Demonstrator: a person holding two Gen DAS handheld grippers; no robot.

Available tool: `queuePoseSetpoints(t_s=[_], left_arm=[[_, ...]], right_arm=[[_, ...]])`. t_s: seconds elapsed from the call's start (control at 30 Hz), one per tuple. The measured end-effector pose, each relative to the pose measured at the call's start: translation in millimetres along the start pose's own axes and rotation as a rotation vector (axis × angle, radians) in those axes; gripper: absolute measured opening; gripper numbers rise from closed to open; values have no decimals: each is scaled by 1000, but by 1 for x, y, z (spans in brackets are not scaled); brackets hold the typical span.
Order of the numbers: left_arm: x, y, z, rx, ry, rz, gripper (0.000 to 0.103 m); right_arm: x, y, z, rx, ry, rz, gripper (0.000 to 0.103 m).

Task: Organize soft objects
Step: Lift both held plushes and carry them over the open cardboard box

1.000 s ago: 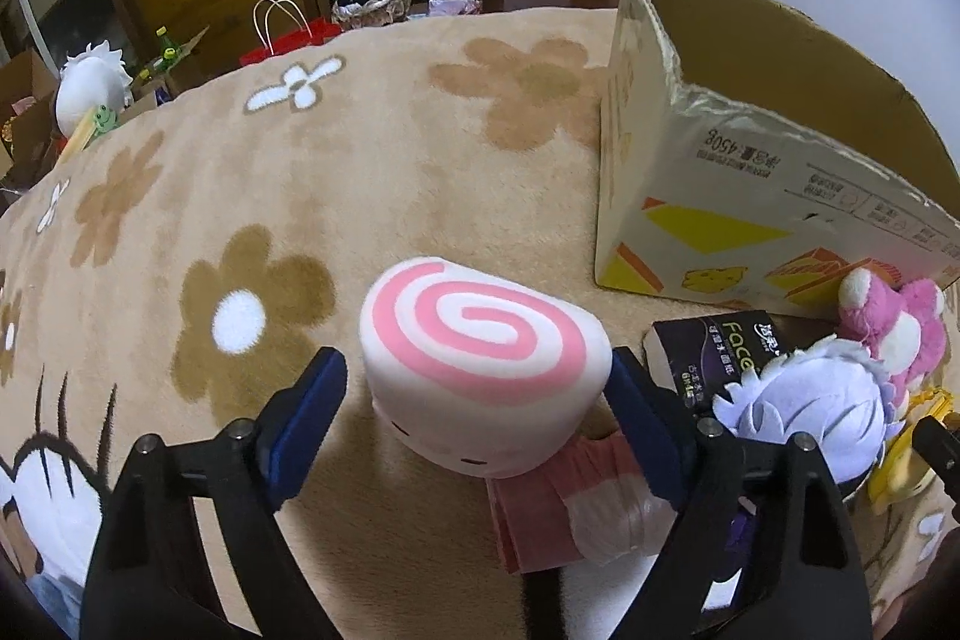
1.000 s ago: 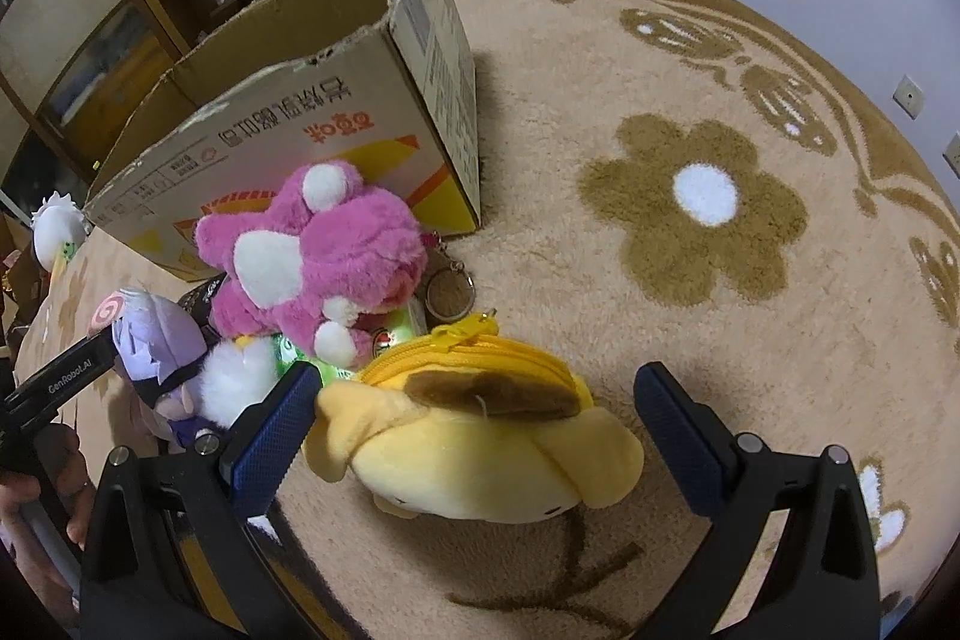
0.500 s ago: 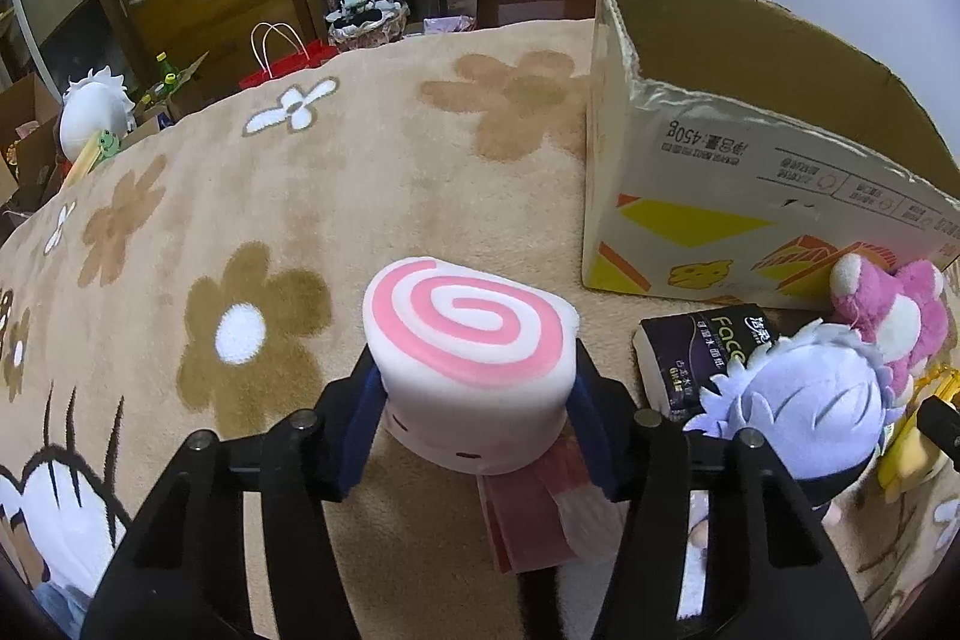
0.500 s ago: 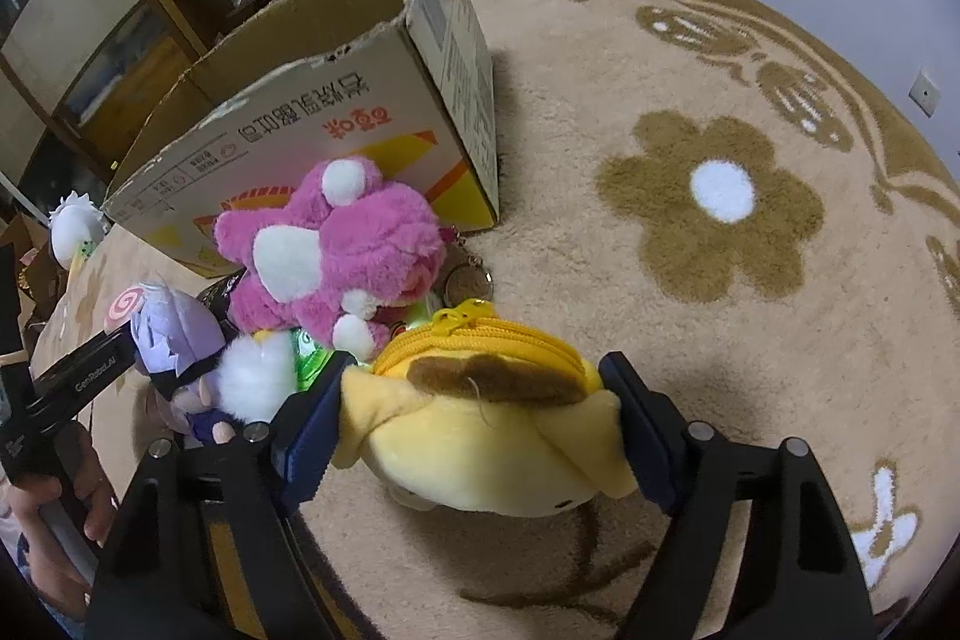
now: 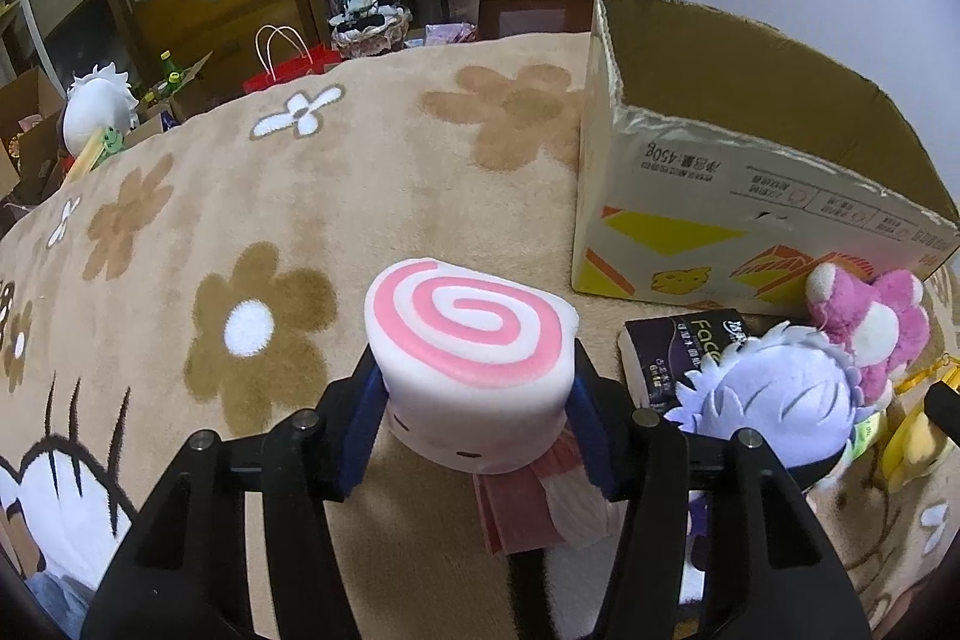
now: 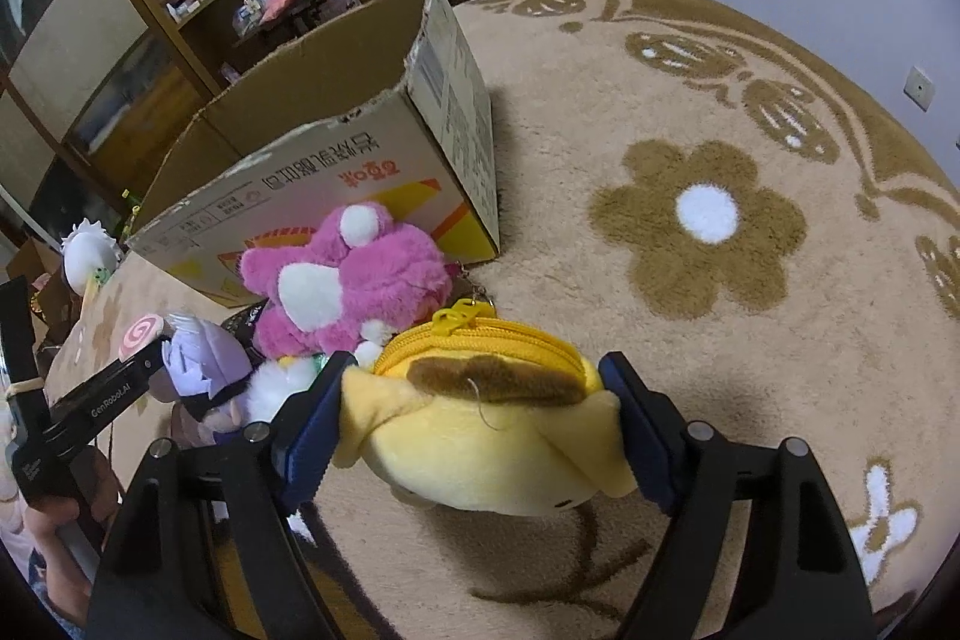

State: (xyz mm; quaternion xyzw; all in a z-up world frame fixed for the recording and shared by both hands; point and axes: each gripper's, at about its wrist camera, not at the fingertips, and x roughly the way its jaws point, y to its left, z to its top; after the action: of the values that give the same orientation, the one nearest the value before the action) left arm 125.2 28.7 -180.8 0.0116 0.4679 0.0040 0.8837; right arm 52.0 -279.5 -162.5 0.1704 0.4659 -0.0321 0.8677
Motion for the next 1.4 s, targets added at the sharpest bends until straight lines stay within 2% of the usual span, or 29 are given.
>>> queuePoseSetpoints(t_s=[0.27,0.4,0.67,0.97,1.2,1.4], left_arm=[[-23,1,2,-1,-54,6,55],[-50,1,6,-8,-115,-32,55],[-86,-8,15,23,-211,-16,55],[-101,-21,29,29,-277,-45,55],[-112,-36,49,74,-337,-52,55],[-110,-47,64,105,-356,-50,55]], right_arm=[[-19,4,5,-12,-86,8,85],[-30,8,9,-23,-129,21,85],[-59,29,18,-75,-242,42,85],[-92,63,33,-173,-370,66,86],[-100,81,54,-223,-413,69,86],[-99,97,76,-271,-439,66,86]])
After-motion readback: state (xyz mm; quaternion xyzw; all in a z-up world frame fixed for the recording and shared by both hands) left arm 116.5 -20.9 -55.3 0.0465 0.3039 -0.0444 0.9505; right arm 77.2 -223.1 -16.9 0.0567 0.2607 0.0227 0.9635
